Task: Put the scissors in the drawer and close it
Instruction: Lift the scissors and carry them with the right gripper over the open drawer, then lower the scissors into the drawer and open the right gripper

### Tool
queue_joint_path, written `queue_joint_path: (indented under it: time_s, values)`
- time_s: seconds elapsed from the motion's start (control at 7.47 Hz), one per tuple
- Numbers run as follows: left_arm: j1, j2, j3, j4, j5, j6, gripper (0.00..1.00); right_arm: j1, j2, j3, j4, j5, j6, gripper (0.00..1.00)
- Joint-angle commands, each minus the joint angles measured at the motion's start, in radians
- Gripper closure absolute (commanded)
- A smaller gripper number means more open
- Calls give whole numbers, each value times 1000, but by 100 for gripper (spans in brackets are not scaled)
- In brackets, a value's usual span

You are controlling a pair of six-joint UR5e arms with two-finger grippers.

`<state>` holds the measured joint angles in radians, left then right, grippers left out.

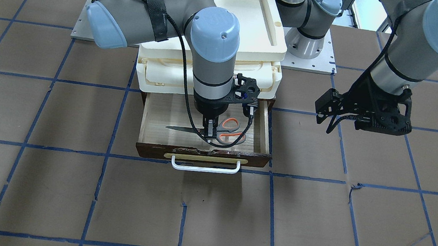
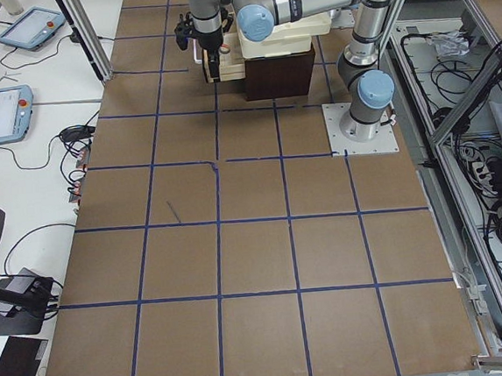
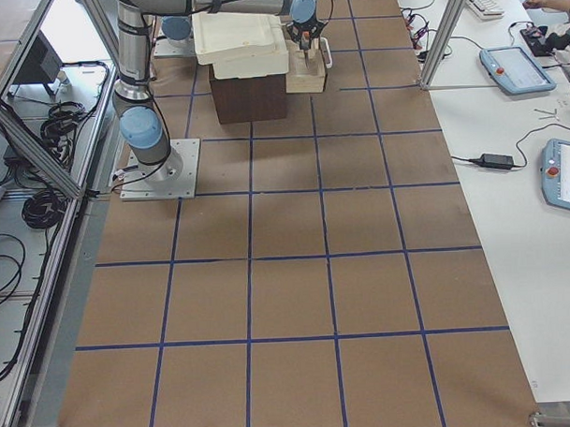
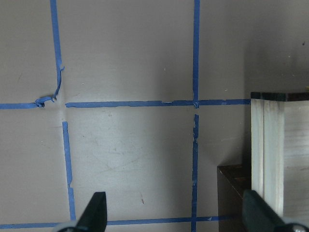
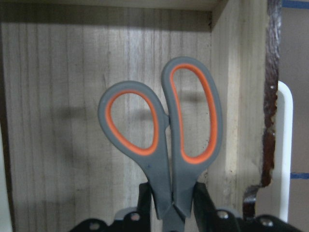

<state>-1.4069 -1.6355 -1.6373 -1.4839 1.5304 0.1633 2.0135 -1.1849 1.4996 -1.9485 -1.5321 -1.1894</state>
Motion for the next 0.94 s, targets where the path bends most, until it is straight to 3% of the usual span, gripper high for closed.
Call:
queue_joint_path:
  time_s: [0.0, 0.67, 0.8]
  values:
    - [0, -1, -3, -1, -3, -1, 0, 1, 2, 14, 3, 0, -1, 99]
    - [-9, 0, -30, -6, 0, 2, 0, 2, 8, 40, 2, 0, 2, 92]
    - [-7, 0, -30, -7, 2, 2, 0, 2, 8, 42, 0, 0, 2, 77]
